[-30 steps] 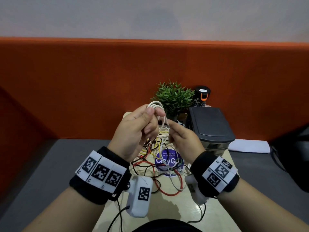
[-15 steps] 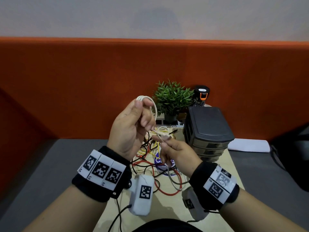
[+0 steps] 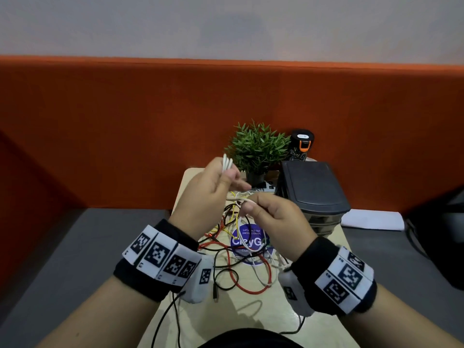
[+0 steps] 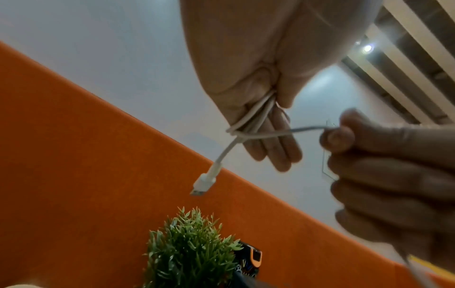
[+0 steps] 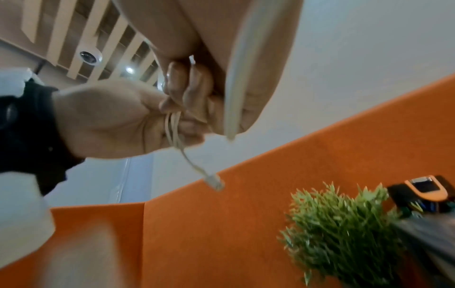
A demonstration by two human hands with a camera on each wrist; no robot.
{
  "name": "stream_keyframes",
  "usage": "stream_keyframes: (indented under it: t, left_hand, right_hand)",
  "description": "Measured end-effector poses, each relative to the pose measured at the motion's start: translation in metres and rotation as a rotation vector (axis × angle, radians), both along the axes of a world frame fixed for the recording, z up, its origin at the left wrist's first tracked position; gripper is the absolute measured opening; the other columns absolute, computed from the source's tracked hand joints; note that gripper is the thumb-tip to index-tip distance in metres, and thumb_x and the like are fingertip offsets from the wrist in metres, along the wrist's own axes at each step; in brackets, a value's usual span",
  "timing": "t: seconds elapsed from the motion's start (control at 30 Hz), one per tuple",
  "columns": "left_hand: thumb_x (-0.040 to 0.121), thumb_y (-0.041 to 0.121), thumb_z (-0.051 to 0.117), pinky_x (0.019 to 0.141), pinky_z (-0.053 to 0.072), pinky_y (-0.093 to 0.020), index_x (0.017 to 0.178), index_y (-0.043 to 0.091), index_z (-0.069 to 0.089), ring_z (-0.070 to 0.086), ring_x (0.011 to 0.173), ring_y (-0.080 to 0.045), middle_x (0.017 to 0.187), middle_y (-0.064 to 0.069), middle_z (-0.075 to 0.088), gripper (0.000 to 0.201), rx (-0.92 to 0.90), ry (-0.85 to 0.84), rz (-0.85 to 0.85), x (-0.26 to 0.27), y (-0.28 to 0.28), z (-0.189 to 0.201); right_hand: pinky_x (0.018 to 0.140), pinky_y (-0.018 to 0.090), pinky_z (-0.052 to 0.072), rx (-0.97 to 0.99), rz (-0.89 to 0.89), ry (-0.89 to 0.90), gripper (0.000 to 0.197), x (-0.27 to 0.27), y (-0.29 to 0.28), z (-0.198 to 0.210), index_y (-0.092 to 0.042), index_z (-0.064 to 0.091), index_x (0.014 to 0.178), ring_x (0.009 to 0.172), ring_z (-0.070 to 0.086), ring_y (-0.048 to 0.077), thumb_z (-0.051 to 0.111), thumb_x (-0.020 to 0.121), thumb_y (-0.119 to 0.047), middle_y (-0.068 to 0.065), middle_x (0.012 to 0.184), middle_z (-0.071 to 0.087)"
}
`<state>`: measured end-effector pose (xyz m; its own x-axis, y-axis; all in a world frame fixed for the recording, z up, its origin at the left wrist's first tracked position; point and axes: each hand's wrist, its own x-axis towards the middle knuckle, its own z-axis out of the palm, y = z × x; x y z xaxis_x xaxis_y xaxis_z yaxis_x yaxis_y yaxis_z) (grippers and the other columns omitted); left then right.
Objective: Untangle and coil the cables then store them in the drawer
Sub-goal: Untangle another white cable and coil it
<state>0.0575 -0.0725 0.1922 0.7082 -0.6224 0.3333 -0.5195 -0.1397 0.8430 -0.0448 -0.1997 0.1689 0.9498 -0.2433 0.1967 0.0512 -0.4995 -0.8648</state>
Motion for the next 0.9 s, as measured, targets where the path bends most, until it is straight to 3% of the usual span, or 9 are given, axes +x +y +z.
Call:
stream_keyframes:
  t: [0.13, 0.23, 0.33, 0.5, 0.6, 0.67, 0.73, 0.8, 0.9]
  left_hand:
    - [0.101, 0.026, 0.039, 0.057, 0.037, -0.030, 0.082, 0.019, 0.050, 0.051, 0.059, -0.006, 0.065, 0.007, 0.056, 0.022, 0.227, -0.138, -0.040, -0.006, 0.000, -0.005]
    - [0.098, 0.036, 0.037, 0.053, 0.030, -0.027, 0.074, 0.015, 0.046, 0.037, 0.048, -0.004, 0.052, 0.011, 0.045, 0.034, 0.130, 0.023, -0.130, -0.011, 0.002, -0.006]
    - [0.089, 0.045, 0.043, 0.052, 0.026, -0.025, 0.082, 0.002, 0.053, 0.033, 0.049, -0.003, 0.051, 0.014, 0.040, 0.045, 0.131, 0.130, -0.220, -0.010, 0.005, -0.007]
    - [0.086, 0.035, 0.050, 0.045, 0.030, -0.019, 0.067, 0.017, 0.057, 0.031, 0.043, -0.010, 0.046, 0.008, 0.037, 0.027, 0.034, 0.359, -0.300, -0.008, 0.012, -0.006]
    - [0.089, 0.029, 0.043, 0.043, 0.028, -0.019, 0.071, 0.010, 0.051, 0.030, 0.039, -0.010, 0.040, 0.009, 0.034, 0.028, -0.109, 0.490, -0.336, -0.010, 0.012, -0.005]
    - [0.091, 0.027, 0.041, 0.044, 0.026, -0.023, 0.074, 0.006, 0.049, 0.030, 0.038, -0.012, 0.040, 0.008, 0.031, 0.028, -0.205, 0.520, -0.344, -0.014, 0.008, -0.004]
    - [0.092, 0.024, 0.038, 0.046, 0.027, -0.024, 0.078, 0.004, 0.049, 0.026, 0.040, -0.013, 0.043, 0.006, 0.027, 0.027, -0.317, 0.563, -0.366, -0.016, 0.006, -0.002]
    - [0.093, 0.023, 0.038, 0.050, 0.030, -0.026, 0.080, 0.004, 0.051, 0.025, 0.043, -0.014, 0.047, 0.004, 0.026, 0.026, -0.424, 0.625, -0.394, -0.017, 0.005, 0.002]
    - [0.094, 0.021, 0.037, 0.052, 0.034, -0.028, 0.083, 0.005, 0.053, 0.026, 0.043, -0.013, 0.049, 0.005, 0.028, 0.025, -0.515, 0.697, -0.436, -0.015, 0.007, 0.006]
  right_hand:
    - [0.057, 0.017, 0.040, -0.175, 0.001, -0.071, 0.017, 0.002, -0.008, 0.018, -0.019, 0.066, 0.081, 0.065, 0.055, 0.002, 0.060, 0.091, -0.031, -0.015, 0.064, 0.061]
    - [0.065, 0.030, 0.048, -0.311, 0.018, -0.092, 0.018, 0.005, -0.019, 0.027, -0.017, 0.065, 0.084, 0.074, 0.059, 0.009, 0.061, 0.089, -0.034, -0.005, 0.076, 0.066]
    - [0.067, 0.026, 0.046, -0.401, 0.063, -0.177, 0.015, 0.008, -0.025, 0.032, -0.017, 0.063, 0.090, 0.078, 0.055, 0.007, 0.054, 0.092, -0.029, -0.006, 0.083, 0.064]
    - [0.062, 0.026, 0.041, -0.683, 0.007, -0.342, 0.029, 0.016, -0.033, 0.024, -0.008, 0.068, 0.090, 0.070, 0.055, 0.023, 0.042, 0.091, -0.023, 0.004, 0.080, 0.061]
    - [0.073, 0.030, 0.042, -0.758, -0.096, -0.369, 0.028, 0.022, -0.038, 0.019, -0.005, 0.070, 0.086, 0.072, 0.059, 0.029, 0.047, 0.090, -0.020, 0.008, 0.080, 0.063]
    - [0.081, 0.035, 0.047, -0.738, -0.118, -0.365, 0.027, 0.026, -0.034, 0.015, -0.004, 0.069, 0.085, 0.074, 0.058, 0.028, 0.048, 0.090, -0.018, 0.007, 0.078, 0.063]
    - [0.087, 0.023, 0.046, -0.587, -0.112, -0.191, 0.022, 0.027, -0.023, 0.013, -0.006, 0.065, 0.091, 0.078, 0.054, 0.022, 0.046, 0.095, -0.016, -0.003, 0.075, 0.059]
    - [0.073, 0.020, 0.042, -0.430, -0.060, 0.025, 0.017, 0.025, -0.015, 0.004, -0.015, 0.060, 0.092, 0.079, 0.049, 0.017, 0.045, 0.098, -0.016, -0.008, 0.075, 0.055]
    - [0.068, 0.018, 0.041, -0.208, 0.018, 0.106, 0.030, 0.020, -0.014, -0.013, -0.038, 0.053, 0.078, 0.075, 0.054, -0.001, 0.045, 0.100, -0.019, -0.015, 0.076, 0.060]
